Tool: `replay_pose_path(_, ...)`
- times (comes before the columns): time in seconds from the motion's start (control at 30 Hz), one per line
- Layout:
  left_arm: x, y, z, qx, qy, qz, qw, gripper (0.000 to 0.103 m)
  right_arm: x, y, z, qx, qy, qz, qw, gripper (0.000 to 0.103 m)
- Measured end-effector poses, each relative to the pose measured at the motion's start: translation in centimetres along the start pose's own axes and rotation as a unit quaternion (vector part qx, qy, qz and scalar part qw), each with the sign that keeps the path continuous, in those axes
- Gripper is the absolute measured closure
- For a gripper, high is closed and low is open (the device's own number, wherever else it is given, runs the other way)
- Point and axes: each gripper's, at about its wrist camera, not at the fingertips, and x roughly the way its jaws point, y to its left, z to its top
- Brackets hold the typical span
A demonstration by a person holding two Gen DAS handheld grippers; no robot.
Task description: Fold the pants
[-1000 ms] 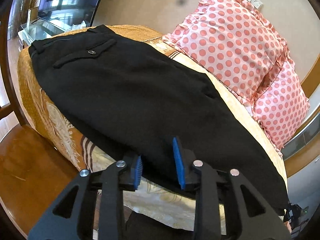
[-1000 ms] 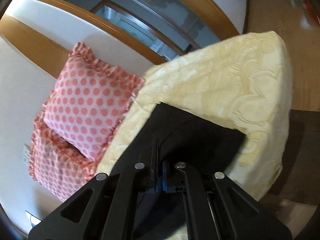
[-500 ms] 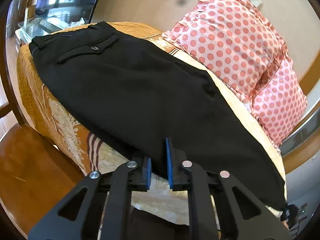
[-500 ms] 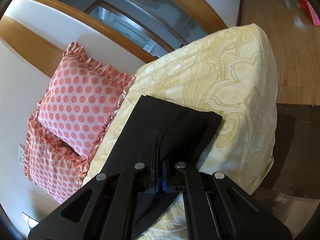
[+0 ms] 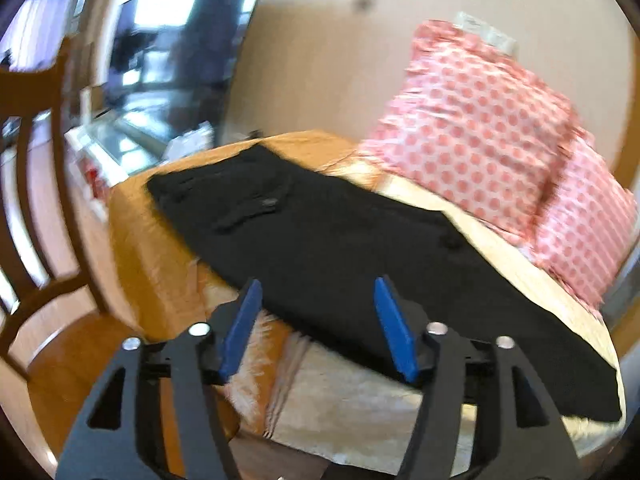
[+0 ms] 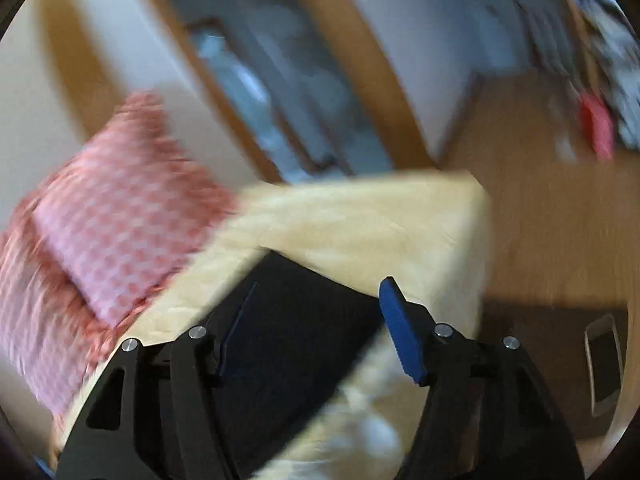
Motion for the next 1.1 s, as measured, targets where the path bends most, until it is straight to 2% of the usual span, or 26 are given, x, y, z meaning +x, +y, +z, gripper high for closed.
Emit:
replay_pose_path(0.03, 0.1, -0.9, 0.0, 0.015, 0.002, -0.014, 0.9998, 0.033, -0.1, 2.7, -0.1, -0.041, 0.007, 0.045, 0.998, 0.038)
replay_pose_path(0.1, 0.8, -3.1, -0.5, 0.05, 0.01, -0.048, 0.9975, 0.029, 0.0, 7.5, -0.8, -0.105, 0.035, 0.131, 0.985, 0.038)
replay_pose_path(0.17, 2.0, -5.7, -1.4, 0.091, 0.034, -0.084, 0.9918, 0.025, 0.6, 14.0, -2.7, -0.179, 0.092, 0.237, 0.95, 0.038)
replay_pose_path(0.2, 2.6, -6.7, -1.9, 0.108, 0.047, -0.099, 0.9881, 0.025, 0.9, 17.7, -4.3, -0.217, 0.126, 0.292, 0.923, 0.039)
replay_pose_path(0.23, 3.1, -7.3, -2.2, 0.118, 0.056, -0.108, 0.9855, 0.023, 1.0, 20.2, -5.5, -0.241, 0.147, 0.321, 0.904, 0.039)
replay_pose_path(0.27, 3.6, -8.0, -2.6, 0.129, 0.065, -0.114, 0.9829, 0.022, 1.1, 22.6, -6.8, -0.266, 0.169, 0.344, 0.884, 0.039)
replay_pose_path(0.3, 4.0, -8.3, -2.9, 0.136, 0.07, -0.114, 0.9815, 0.021, 1.4, 25.8, -8.6, -0.3, 0.195, 0.366, 0.859, 0.039)
replay_pose_path(0.33, 4.6, -8.5, -3.3, 0.146, 0.078, -0.111, 0.98, 0.018, 1.6, 27.8, -9.7, -0.32, 0.209, 0.378, 0.843, 0.04)
replay_pose_path(0.4, 5.7, -8.3, -4.1, 0.15, 0.096, -0.096, 0.9792, 0.017, 2.3, 32.4, -12.7, -0.367, 0.243, 0.401, 0.803, 0.041)
replay_pose_path(0.43, 5.7, -8.0, -4.4, 0.154, 0.087, -0.103, 0.9788, 0.015, 2.7, 34.0, -13.8, -0.382, 0.256, 0.407, 0.789, 0.05)
replay_pose_path(0.47, 5.6, -7.8, -4.6, 0.155, 0.083, -0.109, 0.9784, 0.013, 3.4, 35.9, -15.3, -0.401, 0.269, 0.405, 0.776, 0.052)
replay_pose_path(0.5, 5.5, -7.5, -4.7, 0.154, 0.08, -0.115, 0.9782, 0.013, 3.7, 37.0, -16.2, -0.413, 0.277, 0.404, 0.768, 0.052)
replay_pose_path(0.57, 5.4, -7.2, -4.9, 0.143, 0.074, -0.13, 0.9784, 0.011, 4.8, 39.8, -19.0, -0.454, 0.292, 0.402, 0.74, 0.058)
replay_pose_path(0.67, 5.4, -6.9, -4.8, 0.13, 0.071, -0.15, 0.9774, 0.011, 6.5, 42.0, -22.0, -0.488, 0.307, 0.38, 0.724, 0.061)
replay_pose_path(0.87, 5.4, -5.9, -4.5, 0.108, 0.071, -0.196, 0.9721, 0.008, 7.6, 41.6, -23.8, -0.506, 0.319, 0.372, 0.71, 0.063)
replay_pose_path(0.9, 5.4, -5.9, -4.5, 0.106, 0.072, -0.198, 0.9717, 0.007, 7.4, 41.7, -23.9, -0.506, 0.32, 0.375, 0.708, 0.067)
replay_pose_path(0.97, 5.4, -6.0, -4.4, 0.105, 0.073, -0.203, 0.9709, 0.004, 7.4, 42.1, -24.0, -0.507, 0.321, 0.379, 0.705, 0.083)
replay_pose_path(1.0, 5.5, -6.2, -4.4, 0.107, 0.073, -0.202, 0.9707, 0.004, 7.3, 42.1, -23.9, -0.512, 0.312, 0.375, 0.707, 0.101)
replay_pose_path(1.1, 5.6, -6.5, -4.5, 0.113, 0.073, -0.197, 0.9711, 0.002, 6.7, 42.4, -24.1, -0.533, 0.276, 0.361, 0.714, 0.101)
